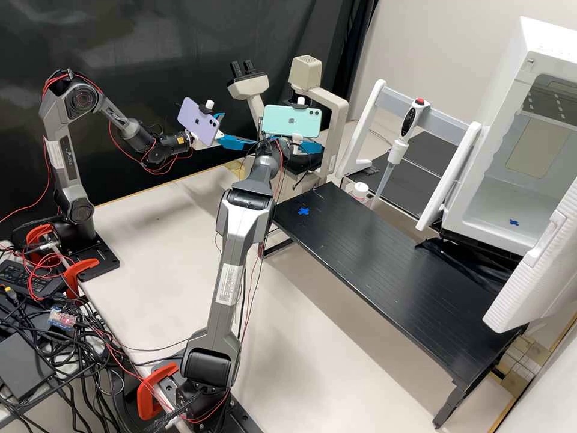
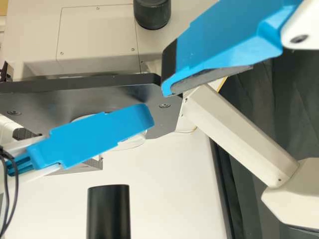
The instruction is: Move the petri dish to the bench
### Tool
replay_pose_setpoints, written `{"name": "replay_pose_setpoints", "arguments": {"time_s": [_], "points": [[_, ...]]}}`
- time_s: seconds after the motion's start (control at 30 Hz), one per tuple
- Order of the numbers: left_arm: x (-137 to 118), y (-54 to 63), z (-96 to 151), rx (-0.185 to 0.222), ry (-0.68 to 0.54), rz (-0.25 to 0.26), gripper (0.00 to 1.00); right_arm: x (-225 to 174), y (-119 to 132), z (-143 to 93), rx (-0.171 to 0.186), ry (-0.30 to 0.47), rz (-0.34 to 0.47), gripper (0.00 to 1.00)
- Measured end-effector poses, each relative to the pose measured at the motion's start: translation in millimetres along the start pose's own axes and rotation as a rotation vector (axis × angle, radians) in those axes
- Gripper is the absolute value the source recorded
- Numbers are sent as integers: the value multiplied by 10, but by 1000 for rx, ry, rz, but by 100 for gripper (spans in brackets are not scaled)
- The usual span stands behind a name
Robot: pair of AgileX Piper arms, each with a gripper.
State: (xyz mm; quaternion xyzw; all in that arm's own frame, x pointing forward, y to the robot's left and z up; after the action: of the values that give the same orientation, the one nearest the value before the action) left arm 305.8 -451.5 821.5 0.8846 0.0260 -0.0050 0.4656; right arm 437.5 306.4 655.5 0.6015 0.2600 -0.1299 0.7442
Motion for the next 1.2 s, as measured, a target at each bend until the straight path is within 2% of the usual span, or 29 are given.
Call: {"name": "replay_pose_setpoints", "arguments": {"time_s": [0.3, 0.47, 1.2], "points": [[0, 0, 0, 0, 0, 0, 100, -1, -3, -2, 0, -1, 0, 0], [0, 0, 0, 0, 0, 0, 100, -5, -29, -34, -21, 2, -2, 0], [0, 0, 0, 0, 0, 0, 100, -6, -29, -33, -25, 0, -2, 0]]}}
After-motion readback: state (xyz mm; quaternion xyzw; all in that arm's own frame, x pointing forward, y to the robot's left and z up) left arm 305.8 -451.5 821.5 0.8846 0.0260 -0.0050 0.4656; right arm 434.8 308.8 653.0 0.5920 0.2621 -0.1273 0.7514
